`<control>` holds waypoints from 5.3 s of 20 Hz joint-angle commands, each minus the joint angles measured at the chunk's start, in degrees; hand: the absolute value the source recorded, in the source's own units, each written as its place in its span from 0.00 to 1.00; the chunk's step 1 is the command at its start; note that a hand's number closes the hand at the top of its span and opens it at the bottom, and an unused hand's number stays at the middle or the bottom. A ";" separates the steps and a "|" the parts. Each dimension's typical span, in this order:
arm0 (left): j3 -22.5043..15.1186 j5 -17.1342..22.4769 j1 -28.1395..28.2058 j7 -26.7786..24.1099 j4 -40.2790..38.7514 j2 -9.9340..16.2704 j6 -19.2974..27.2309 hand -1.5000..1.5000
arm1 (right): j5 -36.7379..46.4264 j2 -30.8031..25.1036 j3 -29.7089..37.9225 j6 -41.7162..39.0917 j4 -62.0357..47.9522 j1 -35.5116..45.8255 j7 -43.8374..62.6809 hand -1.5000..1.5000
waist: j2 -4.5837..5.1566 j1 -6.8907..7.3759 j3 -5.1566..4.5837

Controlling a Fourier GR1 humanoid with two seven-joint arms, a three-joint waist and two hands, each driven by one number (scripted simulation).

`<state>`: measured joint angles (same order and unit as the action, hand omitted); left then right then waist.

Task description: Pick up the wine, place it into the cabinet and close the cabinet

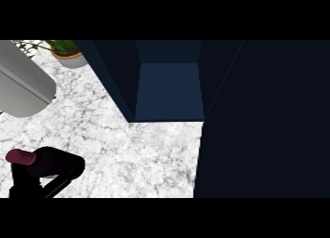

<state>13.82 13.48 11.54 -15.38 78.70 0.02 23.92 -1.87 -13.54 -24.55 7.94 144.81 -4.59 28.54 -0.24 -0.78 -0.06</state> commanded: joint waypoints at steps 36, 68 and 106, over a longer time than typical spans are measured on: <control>1.76 18.13 -13.51 -22.86 -21.82 0.80 -4.94 1.00 | -5.02 -3.88 3.26 -1.38 13.37 -8.63 -1.00 0.00 | -0.02 0.07 0.12; -29.55 3.04 -11.42 1.26 17.51 0.07 -12.82 1.00 | -5.84 -3.65 4.84 -2.26 11.58 -9.59 -1.85 0.00 | -0.06 0.04 0.14; -38.70 26.77 -44.60 -12.19 -26.21 -0.02 9.28 1.00 | -9.69 -0.43 8.42 -6.14 10.15 -5.62 0.68 0.00 | 0.48 -1.31 0.00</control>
<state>-25.04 36.17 -30.08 -25.22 55.85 0.00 32.64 -4.42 -13.48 -18.37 1.58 144.12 -9.14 23.75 0.21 -2.26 -0.05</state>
